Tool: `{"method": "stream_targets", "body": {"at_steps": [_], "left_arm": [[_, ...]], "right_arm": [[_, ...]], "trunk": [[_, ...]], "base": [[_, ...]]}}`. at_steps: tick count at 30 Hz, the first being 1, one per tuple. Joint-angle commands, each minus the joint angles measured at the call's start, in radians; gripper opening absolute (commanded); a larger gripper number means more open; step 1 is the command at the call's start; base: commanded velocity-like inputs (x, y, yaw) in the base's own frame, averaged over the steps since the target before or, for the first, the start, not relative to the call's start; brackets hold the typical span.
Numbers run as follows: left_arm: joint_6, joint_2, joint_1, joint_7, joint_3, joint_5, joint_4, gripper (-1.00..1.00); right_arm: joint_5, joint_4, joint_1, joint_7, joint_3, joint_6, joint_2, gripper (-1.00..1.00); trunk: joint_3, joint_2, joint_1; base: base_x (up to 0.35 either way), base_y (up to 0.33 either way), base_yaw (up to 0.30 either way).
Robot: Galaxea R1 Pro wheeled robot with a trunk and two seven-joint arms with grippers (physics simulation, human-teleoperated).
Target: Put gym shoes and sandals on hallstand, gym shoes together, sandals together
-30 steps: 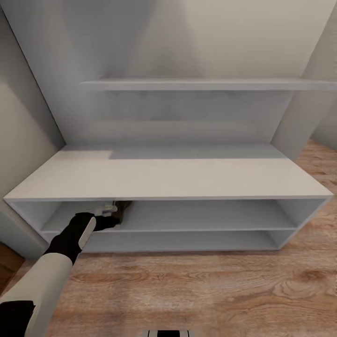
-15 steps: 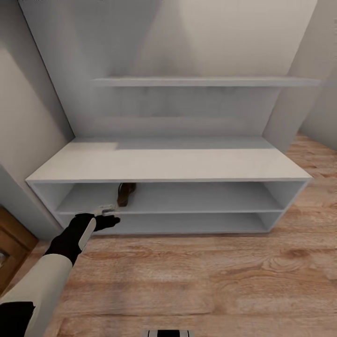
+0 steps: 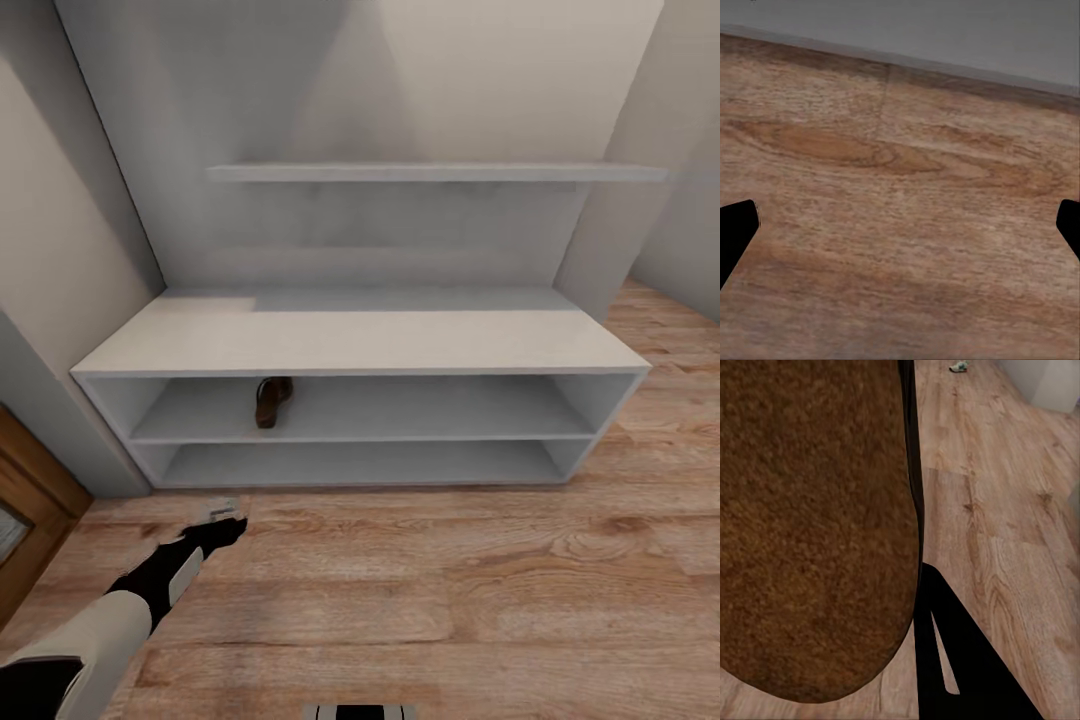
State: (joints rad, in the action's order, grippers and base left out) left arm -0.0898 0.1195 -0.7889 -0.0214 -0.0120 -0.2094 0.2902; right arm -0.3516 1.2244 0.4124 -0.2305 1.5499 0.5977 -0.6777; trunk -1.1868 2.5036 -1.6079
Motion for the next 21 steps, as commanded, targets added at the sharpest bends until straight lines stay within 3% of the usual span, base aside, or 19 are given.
{"method": "stream_targets", "body": {"at_steps": [1,2,9,21], "left_arm": [[0.045,0.0,0.0,-0.002,-0.001,-0.01,-0.033,1.0],[0.155,0.0,0.0,0.001,0.0,-0.01,-0.111,1.0],[0.167,0.0,0.0,0.0,0.0,-0.01,-0.12,1.0],[0.168,-0.003,0.0,0.0,-0.002,-0.01,-0.121,1.0]], "right_arm": [[-0.008,0.002,0.001,-0.007,0.002,0.004,0.0,-1.0],[-0.005,0.002,0.001,-0.007,0.002,0.005,0.001,-1.0],[-0.004,0.001,0.002,-0.007,0.002,0.004,0.001,-1.0],[-0.004,0.001,0.001,-0.007,0.001,0.005,0.001,-1.0]], "trunk": [[-0.001,0.0,0.0],[-0.001,0.0,0.0],[-0.001,0.0,0.0],[-0.001,0.0,0.0]], "base": [[-0.007,0.0,0.0],[-0.066,0.031,0.0],[-0.191,0.153,0.0],[-0.292,0.128,0.0]]}}
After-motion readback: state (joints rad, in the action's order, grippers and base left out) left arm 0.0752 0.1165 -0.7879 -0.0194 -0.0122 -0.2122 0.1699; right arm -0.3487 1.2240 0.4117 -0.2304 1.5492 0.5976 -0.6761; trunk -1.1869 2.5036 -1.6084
